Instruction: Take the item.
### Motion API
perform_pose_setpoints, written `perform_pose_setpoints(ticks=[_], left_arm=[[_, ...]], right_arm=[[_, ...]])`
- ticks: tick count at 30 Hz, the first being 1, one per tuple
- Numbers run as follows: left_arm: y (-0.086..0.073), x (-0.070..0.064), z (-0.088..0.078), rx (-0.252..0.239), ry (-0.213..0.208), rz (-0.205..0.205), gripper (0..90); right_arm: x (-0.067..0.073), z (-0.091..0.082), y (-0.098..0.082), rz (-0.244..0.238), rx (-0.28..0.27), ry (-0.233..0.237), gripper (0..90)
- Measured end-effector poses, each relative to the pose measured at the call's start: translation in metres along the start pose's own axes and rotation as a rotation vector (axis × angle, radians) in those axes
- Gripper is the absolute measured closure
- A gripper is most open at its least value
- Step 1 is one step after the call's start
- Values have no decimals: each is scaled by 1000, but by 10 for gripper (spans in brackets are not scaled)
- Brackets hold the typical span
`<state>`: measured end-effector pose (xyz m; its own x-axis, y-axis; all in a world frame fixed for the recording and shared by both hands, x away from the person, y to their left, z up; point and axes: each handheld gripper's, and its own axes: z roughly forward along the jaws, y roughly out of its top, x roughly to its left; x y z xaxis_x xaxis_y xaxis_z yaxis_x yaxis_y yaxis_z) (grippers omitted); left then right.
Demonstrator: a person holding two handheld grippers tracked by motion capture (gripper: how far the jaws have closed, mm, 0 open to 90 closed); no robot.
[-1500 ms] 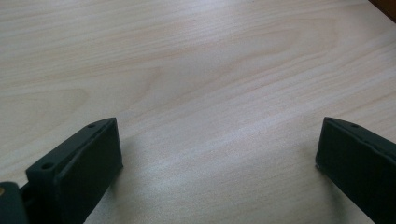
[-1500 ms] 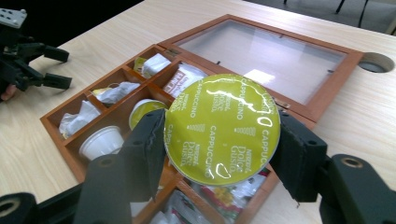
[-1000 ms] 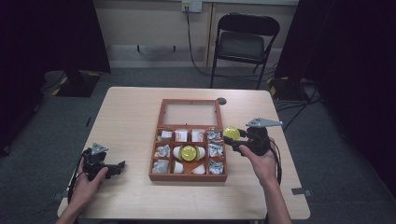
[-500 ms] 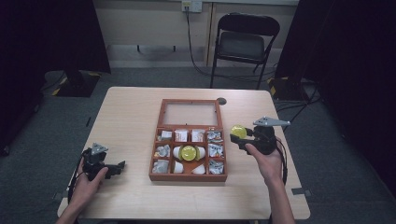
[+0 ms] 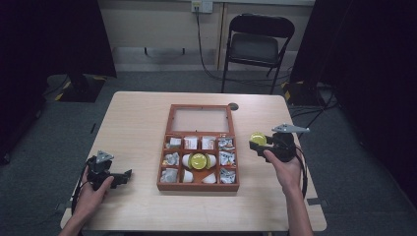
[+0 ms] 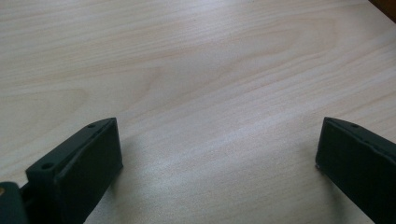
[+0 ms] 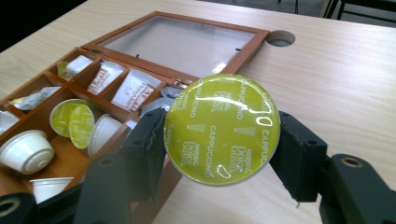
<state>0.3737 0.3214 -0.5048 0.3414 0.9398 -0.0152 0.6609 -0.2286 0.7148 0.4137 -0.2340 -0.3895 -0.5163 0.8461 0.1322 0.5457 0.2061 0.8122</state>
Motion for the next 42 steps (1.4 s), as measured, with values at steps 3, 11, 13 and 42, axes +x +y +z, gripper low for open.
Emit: perform_pose_setpoints(ticks=[3, 11, 13, 42], left_arm=[[0, 0, 0, 0, 0, -1, 0], [0, 0, 0, 0, 0, -1, 0], [0, 0, 0, 0, -1, -1, 0], [0, 0, 0, 0, 0, -1, 0]], right_arm=[[-4, 2, -1, 8, 1, -1, 400], [-11, 14, -6, 20, 32, -8, 400], [-14, 18, -10, 22, 50, -15, 400], [-27, 64, -42, 31, 190, -45, 400]])
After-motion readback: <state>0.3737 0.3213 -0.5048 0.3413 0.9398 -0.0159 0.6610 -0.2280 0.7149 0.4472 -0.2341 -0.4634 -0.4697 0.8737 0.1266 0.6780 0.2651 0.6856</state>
